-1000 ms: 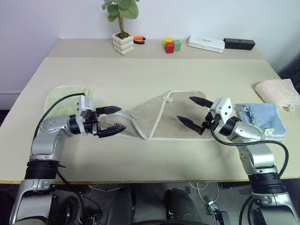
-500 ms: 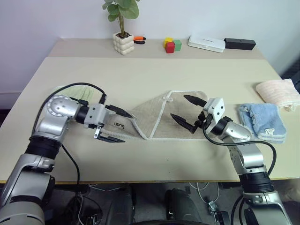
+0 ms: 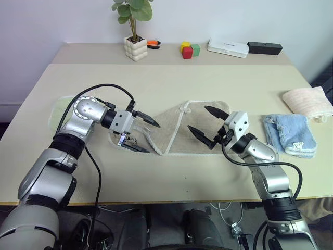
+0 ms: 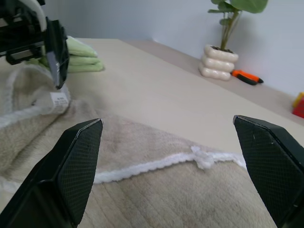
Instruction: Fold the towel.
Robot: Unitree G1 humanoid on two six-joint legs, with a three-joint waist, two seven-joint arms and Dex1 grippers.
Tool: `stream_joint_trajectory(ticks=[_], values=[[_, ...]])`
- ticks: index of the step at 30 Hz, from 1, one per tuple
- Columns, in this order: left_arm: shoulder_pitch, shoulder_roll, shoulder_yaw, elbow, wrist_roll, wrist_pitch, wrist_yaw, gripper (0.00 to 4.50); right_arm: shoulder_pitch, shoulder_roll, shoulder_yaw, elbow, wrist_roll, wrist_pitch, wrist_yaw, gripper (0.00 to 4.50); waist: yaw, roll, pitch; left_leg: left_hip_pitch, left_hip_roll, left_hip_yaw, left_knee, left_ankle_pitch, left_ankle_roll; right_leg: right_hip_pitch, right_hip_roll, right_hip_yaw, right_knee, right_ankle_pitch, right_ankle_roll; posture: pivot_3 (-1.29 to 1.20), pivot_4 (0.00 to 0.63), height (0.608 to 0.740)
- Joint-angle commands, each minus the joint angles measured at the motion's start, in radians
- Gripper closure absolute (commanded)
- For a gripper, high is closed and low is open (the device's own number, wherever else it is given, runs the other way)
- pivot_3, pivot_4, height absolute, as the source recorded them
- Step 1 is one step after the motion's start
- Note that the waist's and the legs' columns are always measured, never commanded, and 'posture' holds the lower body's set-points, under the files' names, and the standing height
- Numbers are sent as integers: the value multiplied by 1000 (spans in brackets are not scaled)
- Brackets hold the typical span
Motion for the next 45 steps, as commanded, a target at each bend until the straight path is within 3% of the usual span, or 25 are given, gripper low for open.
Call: stream_joint_trajectory(ticks=[1,8,9,11,18,26,27,29,32,40,45], values=[[-62,-14,-66,57,-29,-66,-3,33,13,6,-20,-75,2,-24,-25,0,2,0,0,0,0,0,0,0,0,0,0,0,0,0,0,0,150,735],[-152,-80,-146,210,-14,-158,-3,33,25,14,-11,-91,-7,-26,-56,0,1,0,0,-1,0,0,1,0,0,0,0,0,0,0,0,0,150,735],[-157,-87,-162,222,-16,-154,-3,266,27,15,-11,-94,-8,-26,-60,0,1,0,0,-1,0,-1,1,0,0,0,0,0,0,0,0,0,150,735],[-160,-89,-210,240,-11,-176,-3,819,41,14,-11,-106,-11,-28,-68,0,1,0,0,-1,0,-1,1,0,0,0,0,0,0,0,0,0,150,735],[-172,-66,-308,212,-94,-167,-3,4470,54,9,-24,-111,-14,-27,-82,0,0,0,0,-1,0,-1,1,0,0,-1,0,0,0,0,0,0,150,735],[-166,-26,-336,168,-189,-112,-3,4470,31,-2,-40,-79,-11,-37,-72,0,0,0,0,-2,0,-1,1,0,0,-1,0,0,0,0,0,0,150,735],[-163,-24,-304,160,-218,-81,-3,4470,19,-4,-43,-72,-11,-36,-72,0,0,0,0,-2,0,-1,1,0,0,-1,0,0,0,0,-1,0,150,735],[-162,-50,-127,213,-265,3,-3,4470,-50,-18,-58,0,-38,-3,-106,0,-1,-1,0,-2,0,-2,1,0,0,-1,0,0,0,0,0,0,150,735],[-138,-66,70,266,-253,110,10,4470,-175,-39,-79,178,-86,89,-187,0,-3,0,0,-3,0,-1,3,0,0,-2,0,0,0,0,0,0,150,735],[72,-93,375,51,-225,384,257,4470,-503,-33,-90,622,-139,164,-281,0,-18,1,1,-4,0,0,1,0,0,-5,0,1,1,0,1,0,150,735],[199,-144,499,-79,-181,429,453,4470,-704,-29,-110,963,-149,165,-295,0,-24,1,1,-4,0,0,0,0,0,-5,0,1,1,0,1,0,150,735]])
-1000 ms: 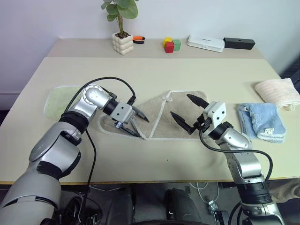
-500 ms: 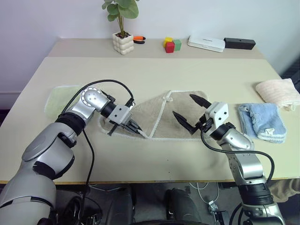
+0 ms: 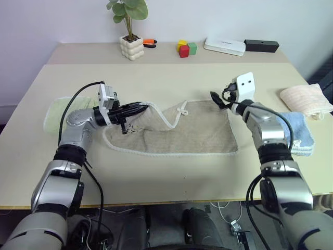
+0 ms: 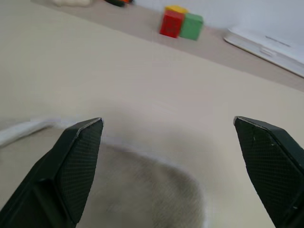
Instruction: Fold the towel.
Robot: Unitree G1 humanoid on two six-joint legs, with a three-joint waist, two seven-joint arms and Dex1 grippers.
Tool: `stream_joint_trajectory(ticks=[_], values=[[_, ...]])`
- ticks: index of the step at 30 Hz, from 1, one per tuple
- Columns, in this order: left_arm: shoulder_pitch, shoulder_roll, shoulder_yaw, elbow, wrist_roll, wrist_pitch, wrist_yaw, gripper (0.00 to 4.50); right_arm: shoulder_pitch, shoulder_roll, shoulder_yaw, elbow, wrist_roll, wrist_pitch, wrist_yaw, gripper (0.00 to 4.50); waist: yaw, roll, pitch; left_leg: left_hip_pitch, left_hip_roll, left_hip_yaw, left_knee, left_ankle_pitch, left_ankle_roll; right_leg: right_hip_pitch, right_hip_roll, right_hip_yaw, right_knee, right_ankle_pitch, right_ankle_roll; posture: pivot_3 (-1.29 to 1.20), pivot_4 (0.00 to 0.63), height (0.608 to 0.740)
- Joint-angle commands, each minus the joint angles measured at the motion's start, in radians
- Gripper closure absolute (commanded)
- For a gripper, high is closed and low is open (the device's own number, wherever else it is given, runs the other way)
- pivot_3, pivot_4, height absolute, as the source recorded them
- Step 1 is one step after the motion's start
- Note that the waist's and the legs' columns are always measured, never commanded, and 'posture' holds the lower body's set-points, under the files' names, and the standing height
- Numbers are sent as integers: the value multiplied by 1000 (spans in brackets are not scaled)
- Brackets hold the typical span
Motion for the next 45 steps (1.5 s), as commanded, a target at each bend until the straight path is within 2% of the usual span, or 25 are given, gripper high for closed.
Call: stream_joint_trajectory(ticks=[1,7,18,21,25,28,31,37,40,45], values=[[46,-25,79,-102,45,6,113,4470,-103,-5,-30,185,-3,1,2,0,2,0,0,0,0,0,0,0,0,0,0,0,0,0,0,0,150,735],[133,-57,143,-235,77,57,195,4470,-226,-19,-43,413,-8,61,21,0,1,0,0,0,0,1,0,0,0,0,0,0,0,0,0,0,150,735],[175,-92,175,-310,121,90,220,4470,-262,3,-54,517,-26,106,-2,0,-2,1,0,0,0,2,-1,0,0,0,0,0,0,0,0,0,150,735],[171,-104,177,-312,128,94,220,4500,-259,16,-71,532,-24,112,-16,890,-3,1,0,0,0,2,-1,0,0,0,0,0,0,0,0,0,150,735],[176,-110,181,-330,130,106,216,4500,-262,25,-104,535,-11,111,-26,2789,-5,1,0,0,0,2,-1,0,0,0,0,0,0,0,0,0,150,735],[182,-112,183,-340,137,114,218,4500,-261,31,-113,533,-14,111,-16,4450,-5,1,0,0,0,2,-1,0,0,0,0,0,0,0,0,0,150,735],[190,-111,189,-351,138,126,218,4500,-252,29,-99,522,-30,97,6,4450,-4,1,0,0,0,2,-1,0,-1,0,0,0,0,0,0,0,150,735],[195,-67,252,-324,138,139,248,4500,-168,-1,-41,351,-43,78,172,4450,-5,1,0,0,0,2,-1,0,-1,0,0,0,0,0,0,0,150,735],[186,-33,302,-269,157,120,289,4500,1,-40,-31,23,9,151,290,4450,2,1,0,0,0,1,-1,0,-1,0,0,0,0,0,0,0,150,735],[152,3,329,-159,218,69,335,4500,219,-102,-32,-397,57,205,364,4450,4,1,0,0,0,1,-1,0,0,0,-1,0,0,0,0,0,150,735]])
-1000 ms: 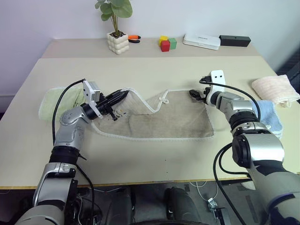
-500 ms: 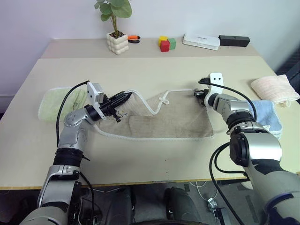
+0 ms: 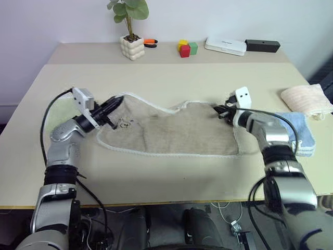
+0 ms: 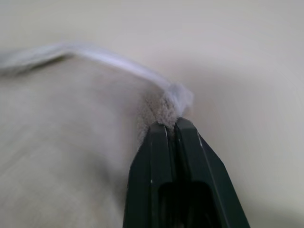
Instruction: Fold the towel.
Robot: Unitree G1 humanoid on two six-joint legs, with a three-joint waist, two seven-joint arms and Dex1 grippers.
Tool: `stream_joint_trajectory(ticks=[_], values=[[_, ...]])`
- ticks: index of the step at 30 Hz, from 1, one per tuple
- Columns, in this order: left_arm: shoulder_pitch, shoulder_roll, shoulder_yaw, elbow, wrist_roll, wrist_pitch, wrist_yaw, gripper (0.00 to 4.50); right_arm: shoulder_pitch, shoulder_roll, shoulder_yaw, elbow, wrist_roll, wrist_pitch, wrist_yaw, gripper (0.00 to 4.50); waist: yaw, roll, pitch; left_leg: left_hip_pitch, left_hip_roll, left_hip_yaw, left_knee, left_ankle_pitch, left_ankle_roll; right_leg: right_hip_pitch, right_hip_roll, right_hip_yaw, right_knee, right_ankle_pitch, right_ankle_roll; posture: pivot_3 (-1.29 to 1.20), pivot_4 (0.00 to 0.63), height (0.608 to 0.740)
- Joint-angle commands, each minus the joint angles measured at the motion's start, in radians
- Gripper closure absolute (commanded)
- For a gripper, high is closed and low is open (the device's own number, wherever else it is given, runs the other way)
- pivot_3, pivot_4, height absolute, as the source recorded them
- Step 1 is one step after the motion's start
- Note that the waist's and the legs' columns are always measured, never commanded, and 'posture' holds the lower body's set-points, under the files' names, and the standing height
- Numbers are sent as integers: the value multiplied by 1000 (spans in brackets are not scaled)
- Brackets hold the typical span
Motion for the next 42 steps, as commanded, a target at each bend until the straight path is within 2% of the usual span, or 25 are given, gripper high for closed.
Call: stream_joint_trajectory(ticks=[1,4,8,10,13,17,19,22,25,28,32,36,39,42], values=[[-59,32,25,90,54,-58,31,4500,72,-58,-17,-270,44,2,47,4450,1,0,0,0,0,0,0,0,0,0,0,0,0,0,0,0,150,735],[-123,48,24,199,88,-92,32,4500,78,-75,-15,-299,38,-43,45,4450,-1,0,0,1,0,0,0,0,0,0,0,0,0,0,0,0,150,735],[-237,53,6,366,142,-151,23,4500,-15,-39,-2,-187,24,-110,3,4450,-2,0,0,1,0,0,0,0,0,0,1,0,0,0,0,0,150,735],[-334,54,-1,490,186,-191,69,4500,-109,-2,26,-53,-22,-203,-42,4450,-3,-1,0,1,0,0,0,0,0,0,1,0,0,0,0,0,150,735],[-511,55,-28,667,276,-227,194,4500,-321,58,63,254,-116,-409,-174,4450,-6,-1,1,0,0,1,0,0,-1,-2,1,0,1,0,0,0,150,735],[-671,76,-25,752,338,-294,308,4500,-516,68,58,493,-167,-559,-331,4450,-1,-1,1,-3,0,1,-3,4,-7,-5,1,0,-1,0,1,0,150,735],[-755,105,0,765,341,-333,354,4500,-592,46,45,541,-179,-640,-407,4450,-2,-1,1,-6,0,2,-4,4,-7,-8,0,0,-1,0,1,0,150,735],[-815,139,41,769,315,-372,309,4500,-631,19,-6,550,-134,-747,-410,4450,-4,-1,3,-14,0,3,-4,4,-7,-14,0,0,-2,0,1,0,150,735],[-778,163,80,748,267,-415,118,4500,-541,15,-48,428,-40,-839,-235,4450,-8,-1,3,-13,0,4,-4,4,-7,-13,0,0,-2,0,1,0,150,735],[-680,174,116,719,211,-447,-102,4500,-353,22,-22,195,49,-796,-31,4450,-10,0,2,-1,0,7,-6,4,-7,-6,-1,0,-2,0,2,0,150,735],[-525,173,122,690,178,-469,-319,4500,-97,19,11,-88,91,-687,33,4450,-9,0,2,1,1,8,-3,5,-8,-4,0,0,2,0,2,0,150,735],[-385,164,122,641,153,-502,-449,4500,135,-26,41,-295,81,-615,81,4450,-2,0,2,-2,1,8,-1,5,-8,-7,-1,0,3,0,1,0,150,735],[-329,169,119,614,147,-514,-493,4500,219,-68,30,-381,84,-579,100,4450,1,0,2,-2,1,7,-1,4,-8,-7,-1,1,2,0,1,0,150,735],[-261,195,124,594,131,-494,-558,4500,330,-162,1,-502,149,-500,192,4450,1,0,2,-1,1,7,0,3,-4,-6,-1,1,3,0,1,0,150,735]])
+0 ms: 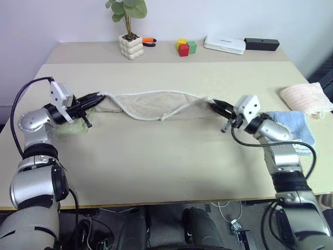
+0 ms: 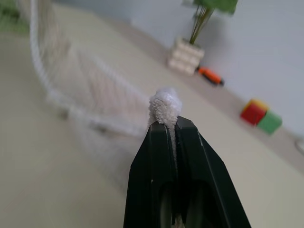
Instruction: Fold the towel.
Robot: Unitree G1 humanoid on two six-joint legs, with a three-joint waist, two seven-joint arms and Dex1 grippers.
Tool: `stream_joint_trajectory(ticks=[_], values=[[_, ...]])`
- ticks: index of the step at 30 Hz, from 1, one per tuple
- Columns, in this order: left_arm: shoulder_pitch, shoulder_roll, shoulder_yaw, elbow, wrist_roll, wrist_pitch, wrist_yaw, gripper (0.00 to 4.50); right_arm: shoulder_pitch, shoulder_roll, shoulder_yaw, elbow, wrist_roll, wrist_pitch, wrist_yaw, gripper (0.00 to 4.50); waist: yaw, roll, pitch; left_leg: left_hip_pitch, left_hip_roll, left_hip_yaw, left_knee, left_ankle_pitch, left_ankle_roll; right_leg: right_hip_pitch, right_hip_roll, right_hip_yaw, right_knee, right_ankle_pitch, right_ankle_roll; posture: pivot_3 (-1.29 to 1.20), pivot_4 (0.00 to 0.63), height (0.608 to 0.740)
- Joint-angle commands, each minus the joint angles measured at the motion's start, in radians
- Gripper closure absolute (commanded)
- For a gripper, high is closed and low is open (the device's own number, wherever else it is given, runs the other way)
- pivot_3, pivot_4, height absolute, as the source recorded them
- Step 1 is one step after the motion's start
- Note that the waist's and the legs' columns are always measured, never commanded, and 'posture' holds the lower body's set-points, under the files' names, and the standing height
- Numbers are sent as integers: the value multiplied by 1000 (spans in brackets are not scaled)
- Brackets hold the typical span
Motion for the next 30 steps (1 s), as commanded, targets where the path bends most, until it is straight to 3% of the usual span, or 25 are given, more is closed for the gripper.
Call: stream_joint_trajectory(ticks=[1,7,21,30], values=[[56,51,25,-56,-42,23,-84,4500,91,-97,-54,-173,83,67,88,4450,-1,0,0,1,0,0,0,-1,2,0,0,0,0,0,0,0,150,735],[161,100,27,-112,-91,128,-172,4500,255,-190,-89,-281,122,90,168,4450,-2,0,0,1,1,0,0,-2,4,1,0,0,1,0,0,0,150,735],[394,251,-54,-291,-256,305,-173,4500,363,-249,-161,-253,162,65,267,4450,1,-1,-1,2,1,-1,1,-3,4,2,0,0,1,0,-1,0,150,735],[365,166,-20,-309,-256,335,-162,4500,252,-217,-153,-144,131,30,224,4450,1,-1,-1,2,0,-1,1,-3,4,2,0,0,1,0,-1,0,150,735]])
